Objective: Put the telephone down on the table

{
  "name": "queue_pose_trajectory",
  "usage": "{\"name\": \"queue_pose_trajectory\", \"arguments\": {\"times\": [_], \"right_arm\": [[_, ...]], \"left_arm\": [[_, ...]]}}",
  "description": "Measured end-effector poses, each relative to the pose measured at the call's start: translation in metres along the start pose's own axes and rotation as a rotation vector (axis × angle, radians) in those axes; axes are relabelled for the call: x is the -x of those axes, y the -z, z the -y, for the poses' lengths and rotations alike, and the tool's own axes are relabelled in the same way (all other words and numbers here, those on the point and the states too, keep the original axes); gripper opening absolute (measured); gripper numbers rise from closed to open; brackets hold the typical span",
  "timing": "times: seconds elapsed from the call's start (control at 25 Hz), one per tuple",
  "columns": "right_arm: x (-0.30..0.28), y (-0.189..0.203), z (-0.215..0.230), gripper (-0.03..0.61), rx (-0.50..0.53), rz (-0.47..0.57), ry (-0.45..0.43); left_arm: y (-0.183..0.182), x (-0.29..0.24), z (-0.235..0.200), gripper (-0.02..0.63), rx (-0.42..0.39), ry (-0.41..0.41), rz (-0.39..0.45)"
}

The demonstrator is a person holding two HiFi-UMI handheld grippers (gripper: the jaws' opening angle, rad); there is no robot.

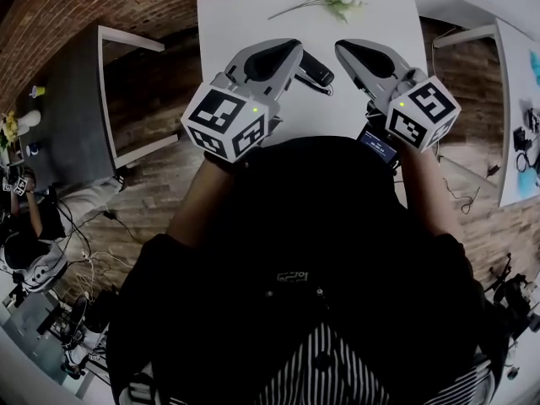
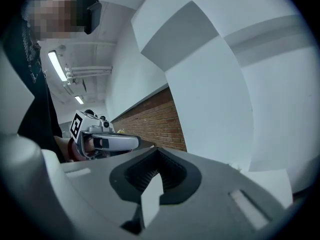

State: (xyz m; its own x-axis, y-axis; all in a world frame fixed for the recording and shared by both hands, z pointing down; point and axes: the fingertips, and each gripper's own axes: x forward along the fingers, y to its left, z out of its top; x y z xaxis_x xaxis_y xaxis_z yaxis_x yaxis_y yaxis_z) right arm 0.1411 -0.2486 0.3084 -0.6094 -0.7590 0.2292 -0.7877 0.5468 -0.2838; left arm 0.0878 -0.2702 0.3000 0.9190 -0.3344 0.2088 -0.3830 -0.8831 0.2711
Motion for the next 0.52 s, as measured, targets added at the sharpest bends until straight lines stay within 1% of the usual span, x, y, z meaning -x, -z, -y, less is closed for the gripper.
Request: {"name": "queue_pose_trajectory", "arguments": {"times": [0.52], "right_arm": [[-0.007,0.009,-0.012,0.002,0.01,-0.034,-0.022]], "left_arm": [[0.002,0.007,0.003,0.006,0.007,0.001,0.005]]}}
